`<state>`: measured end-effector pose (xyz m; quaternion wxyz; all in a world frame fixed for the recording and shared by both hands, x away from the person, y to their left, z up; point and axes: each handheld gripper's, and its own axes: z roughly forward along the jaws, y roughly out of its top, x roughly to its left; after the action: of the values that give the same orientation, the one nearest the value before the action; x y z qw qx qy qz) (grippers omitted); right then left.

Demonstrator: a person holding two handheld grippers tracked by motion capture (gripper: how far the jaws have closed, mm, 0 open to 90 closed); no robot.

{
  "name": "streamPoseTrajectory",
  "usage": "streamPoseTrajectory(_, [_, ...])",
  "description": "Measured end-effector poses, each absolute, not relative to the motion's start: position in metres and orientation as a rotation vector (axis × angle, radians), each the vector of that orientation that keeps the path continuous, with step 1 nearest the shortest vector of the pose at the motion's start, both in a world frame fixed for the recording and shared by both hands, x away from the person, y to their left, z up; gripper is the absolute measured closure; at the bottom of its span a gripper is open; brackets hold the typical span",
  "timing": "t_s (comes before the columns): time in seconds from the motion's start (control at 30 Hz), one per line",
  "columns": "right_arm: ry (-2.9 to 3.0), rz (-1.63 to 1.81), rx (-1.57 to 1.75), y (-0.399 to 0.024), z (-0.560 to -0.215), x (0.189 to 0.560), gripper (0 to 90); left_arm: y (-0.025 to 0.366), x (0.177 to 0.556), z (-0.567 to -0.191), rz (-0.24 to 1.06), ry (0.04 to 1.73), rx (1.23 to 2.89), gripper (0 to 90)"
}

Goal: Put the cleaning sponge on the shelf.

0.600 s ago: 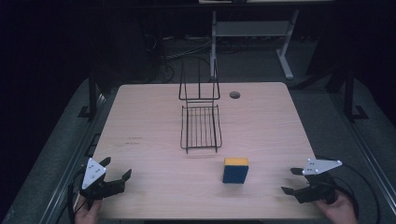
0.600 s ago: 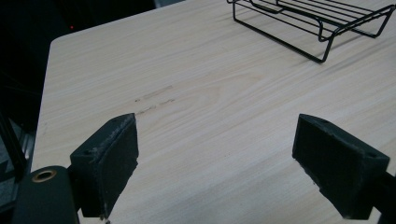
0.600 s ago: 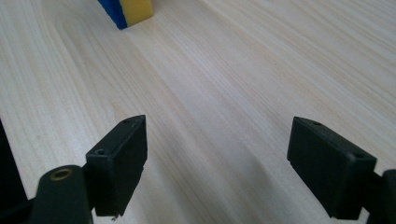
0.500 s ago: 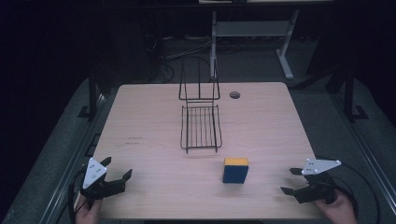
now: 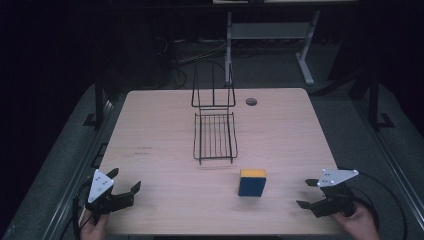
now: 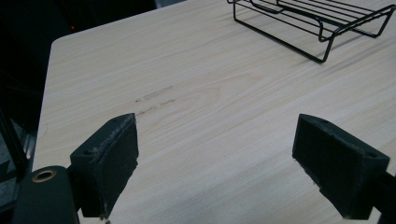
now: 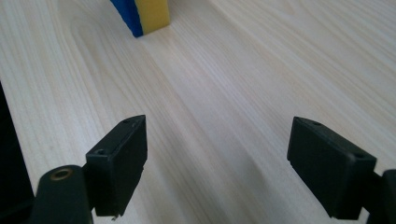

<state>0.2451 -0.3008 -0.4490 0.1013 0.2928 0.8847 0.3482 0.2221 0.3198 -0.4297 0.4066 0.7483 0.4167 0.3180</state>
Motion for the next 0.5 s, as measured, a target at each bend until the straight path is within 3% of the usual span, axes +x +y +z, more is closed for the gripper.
streamPoseTrajectory(0.5, [2.647,1.034,0.743,-0.279,-0.429,0.252,19.9,0.321,0.221,-0.429,0.810,1.062,1.883,13.9])
